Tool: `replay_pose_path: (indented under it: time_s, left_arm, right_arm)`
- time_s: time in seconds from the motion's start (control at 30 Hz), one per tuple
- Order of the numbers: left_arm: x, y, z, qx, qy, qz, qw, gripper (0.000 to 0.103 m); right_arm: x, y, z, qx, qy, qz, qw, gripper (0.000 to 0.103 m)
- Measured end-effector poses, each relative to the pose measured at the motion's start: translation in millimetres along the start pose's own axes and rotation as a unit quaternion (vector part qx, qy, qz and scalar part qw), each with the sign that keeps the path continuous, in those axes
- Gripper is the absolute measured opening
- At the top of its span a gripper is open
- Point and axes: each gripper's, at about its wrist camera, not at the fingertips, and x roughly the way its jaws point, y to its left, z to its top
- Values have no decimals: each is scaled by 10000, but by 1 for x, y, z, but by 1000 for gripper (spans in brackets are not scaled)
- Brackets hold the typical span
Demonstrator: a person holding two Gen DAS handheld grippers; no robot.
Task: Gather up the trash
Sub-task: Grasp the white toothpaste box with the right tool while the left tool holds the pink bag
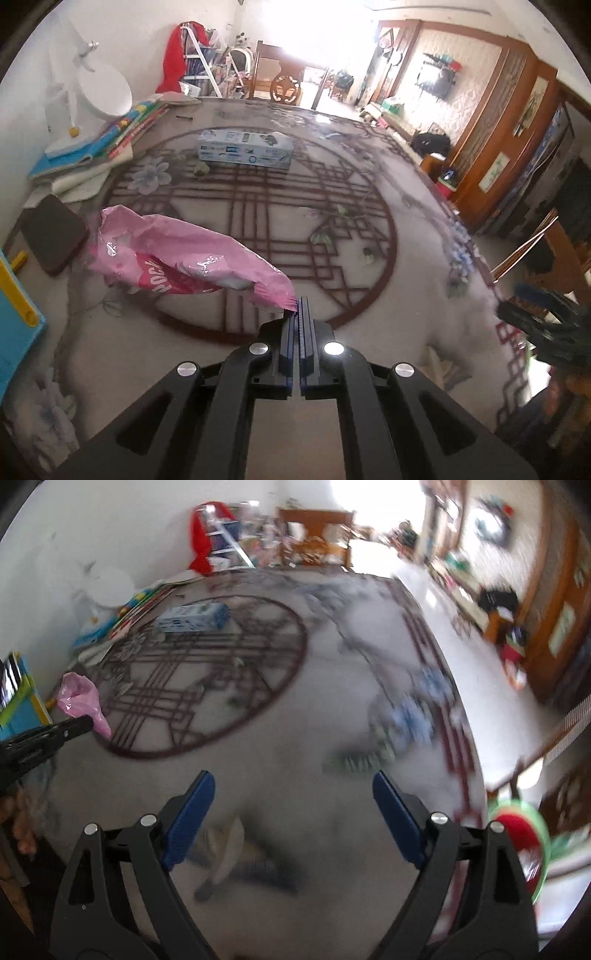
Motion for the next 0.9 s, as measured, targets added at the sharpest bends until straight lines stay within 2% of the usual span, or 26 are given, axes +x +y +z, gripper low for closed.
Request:
replay_pose_path:
  time_s: [0.07, 0.23, 0.3, 0.4, 0.5, 0.57, 0.6, 0.7, 0.8, 0.9]
  left_arm:
    - [1, 2, 1, -146, 26, -265, 9995, 0]
    - [-3, 1, 3, -204, -53, -410, 9989, 0]
    - [-3, 2, 2, -244, -43, -486, 9985, 0]
    - [-4, 5, 2, -316, -47, -503, 9982, 0]
    - [-7, 9, 2, -419, -85, -612, 9972, 0]
    - [-7, 9, 2, -454, -75, -685, 9966, 0]
    - [-7, 9, 2, -464, -68, -715, 9963, 0]
    - [-8, 10, 1, -514, -63, -828, 9952, 0]
    - [-9, 11, 1, -608, -79, -918, 9939, 0]
    - [-10, 12, 1, -669, -80, -1020, 9925, 0]
  right_arm:
    - [12, 17, 28, -466, -160, -28, 9988, 86]
    - [47, 52, 95, -983, -392, 263, 9940, 86]
    - [69, 71, 122, -1352, -338, 313, 9897, 86]
    - [104, 100, 155, -1966, -200, 109, 9802, 86]
    - [132, 124, 183, -2278, -68, 150, 9736, 86]
    - [147, 139, 199, -2495, -26, 155, 9683, 87]
    - [153, 146, 205, -2613, 0, 124, 9652, 91]
    - [174, 166, 221, -2853, 141, 132, 9582, 92]
    - [200, 184, 232, -3085, 479, 92, 9500, 93]
    - [226, 202, 233, -3482, 824, -27, 9338, 93]
